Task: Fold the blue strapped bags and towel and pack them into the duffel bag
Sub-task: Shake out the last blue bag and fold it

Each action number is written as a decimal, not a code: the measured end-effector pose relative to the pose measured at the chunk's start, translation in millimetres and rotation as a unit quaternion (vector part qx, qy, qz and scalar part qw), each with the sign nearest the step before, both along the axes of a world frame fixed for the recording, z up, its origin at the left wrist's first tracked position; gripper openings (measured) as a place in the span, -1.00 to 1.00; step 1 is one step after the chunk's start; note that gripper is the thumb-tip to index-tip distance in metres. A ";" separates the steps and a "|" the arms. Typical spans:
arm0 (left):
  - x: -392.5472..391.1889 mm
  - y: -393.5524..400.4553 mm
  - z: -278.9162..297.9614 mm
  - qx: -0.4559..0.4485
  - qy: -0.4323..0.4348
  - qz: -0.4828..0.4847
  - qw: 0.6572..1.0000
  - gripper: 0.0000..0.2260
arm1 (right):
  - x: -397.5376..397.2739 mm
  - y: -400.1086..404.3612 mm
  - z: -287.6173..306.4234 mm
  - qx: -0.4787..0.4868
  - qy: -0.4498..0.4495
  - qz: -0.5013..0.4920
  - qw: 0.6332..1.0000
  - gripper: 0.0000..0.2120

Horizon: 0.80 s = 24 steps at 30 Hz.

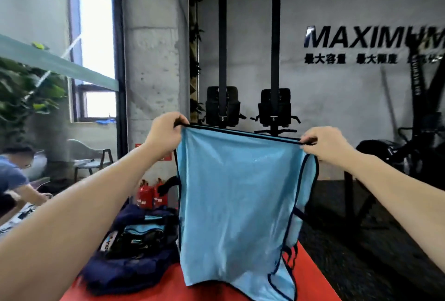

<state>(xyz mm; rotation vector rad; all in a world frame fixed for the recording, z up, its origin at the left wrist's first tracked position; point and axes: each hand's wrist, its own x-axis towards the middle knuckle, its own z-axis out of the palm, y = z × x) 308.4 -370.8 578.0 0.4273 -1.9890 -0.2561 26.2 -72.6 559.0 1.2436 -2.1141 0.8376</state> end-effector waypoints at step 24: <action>81.1 48.3 114.5 -0.056 -0.083 -0.023 0.995 -0.84 | 45.1 61.1 114.8 0.025 -0.043 -0.010 0.999 -0.82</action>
